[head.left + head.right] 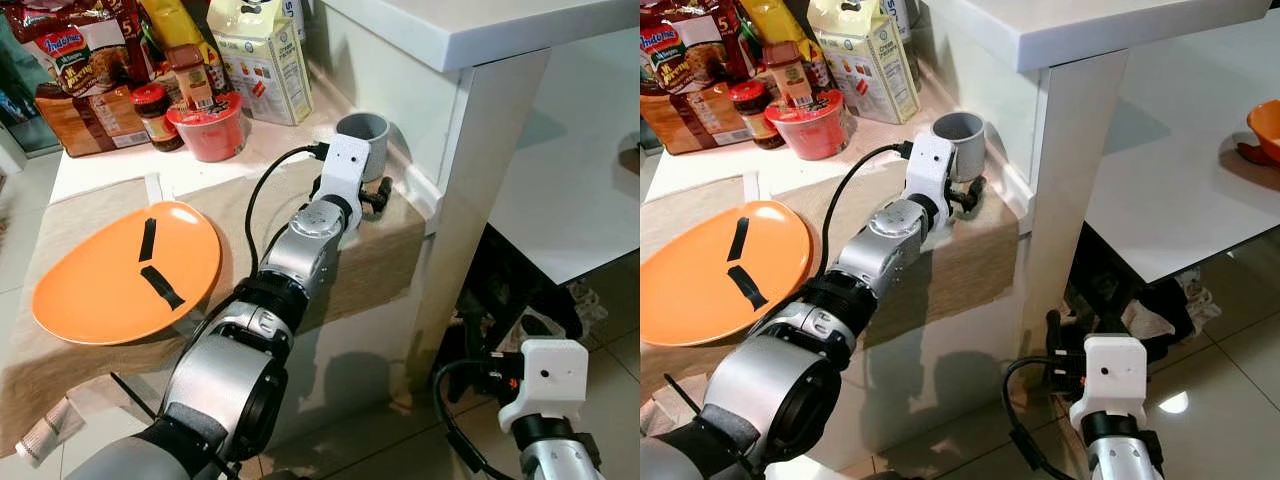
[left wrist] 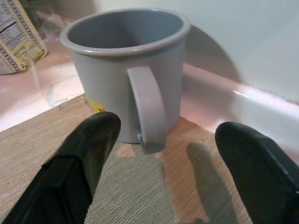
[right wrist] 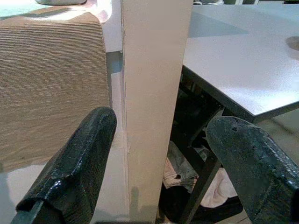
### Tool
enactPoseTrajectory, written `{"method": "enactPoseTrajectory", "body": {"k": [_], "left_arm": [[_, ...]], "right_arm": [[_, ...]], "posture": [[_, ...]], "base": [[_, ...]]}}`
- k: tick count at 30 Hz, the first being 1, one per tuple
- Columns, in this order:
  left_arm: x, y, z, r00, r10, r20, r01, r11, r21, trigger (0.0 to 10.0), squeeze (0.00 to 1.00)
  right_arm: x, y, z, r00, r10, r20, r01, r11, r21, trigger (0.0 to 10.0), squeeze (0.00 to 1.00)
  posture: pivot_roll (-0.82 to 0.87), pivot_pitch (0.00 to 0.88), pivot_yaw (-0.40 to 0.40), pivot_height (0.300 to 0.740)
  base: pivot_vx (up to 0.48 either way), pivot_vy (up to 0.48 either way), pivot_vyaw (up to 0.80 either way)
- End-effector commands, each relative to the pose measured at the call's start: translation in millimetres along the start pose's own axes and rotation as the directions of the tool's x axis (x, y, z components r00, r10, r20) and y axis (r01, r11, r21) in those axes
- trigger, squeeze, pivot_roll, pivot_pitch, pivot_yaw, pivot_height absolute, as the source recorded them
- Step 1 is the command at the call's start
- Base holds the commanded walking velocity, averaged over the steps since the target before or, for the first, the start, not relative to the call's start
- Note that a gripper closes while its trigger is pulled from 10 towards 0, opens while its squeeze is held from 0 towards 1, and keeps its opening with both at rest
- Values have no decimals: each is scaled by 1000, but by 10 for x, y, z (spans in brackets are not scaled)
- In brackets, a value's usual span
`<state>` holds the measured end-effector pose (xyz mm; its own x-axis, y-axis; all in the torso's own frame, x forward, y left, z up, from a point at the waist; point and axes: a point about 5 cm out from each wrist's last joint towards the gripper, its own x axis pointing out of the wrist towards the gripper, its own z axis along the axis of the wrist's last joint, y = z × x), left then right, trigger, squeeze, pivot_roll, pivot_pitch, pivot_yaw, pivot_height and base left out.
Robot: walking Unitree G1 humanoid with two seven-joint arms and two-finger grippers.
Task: Setting the table
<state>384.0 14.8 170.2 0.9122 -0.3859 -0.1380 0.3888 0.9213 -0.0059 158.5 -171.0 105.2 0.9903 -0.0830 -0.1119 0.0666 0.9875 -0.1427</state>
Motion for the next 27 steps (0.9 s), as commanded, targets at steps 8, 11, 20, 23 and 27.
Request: {"method": "enactPoseTrajectory", "body": {"k": [8, 11, 20, 23, 27], "left_arm": [[42, -77, 36, 1000, 16, 3, -16, 998, -58, 0, 0], [46, -86, 35, 1000, 15, 2, -15, 998, -68, 0, 0], [53, -143, 10, 1000, -15, -2, 14, 993, -121, 0, 0], [54, -138, 32, 1000, -18, 17, 19, 995, -96, 0, 0], [58, -118, 63, 999, -15, 31, 18, 993, -115, 0, 0]], "right_arm": [[-31, 2, 51, 1000, -5, 7, 5, 1000, -3, 10000, 0], [-36, 2, 52, 1000, -6, 5, 6, 1000, -4, 10000, 0], [-38, 40, 42, 1000, 0, -1, 0, 1000, 2, 10000, 0], [-43, 47, 38, 1000, 0, -4, 0, 1000, 5, 10000, 0], [-43, 55, 32, 1000, 2, -7, -2, 1000, 8, 10000, 0]], "posture": [[-163, 0, 147, 740], [-160, 0, 146, 740], [-151, 0, 150, 740], [-150, 0, 151, 740], [-149, 0, 151, 740]], "base": [[0, 0, 0], [0, 0, 0], [0, 0, 0], [0, 0, 0], [0, 0, 0]]}}
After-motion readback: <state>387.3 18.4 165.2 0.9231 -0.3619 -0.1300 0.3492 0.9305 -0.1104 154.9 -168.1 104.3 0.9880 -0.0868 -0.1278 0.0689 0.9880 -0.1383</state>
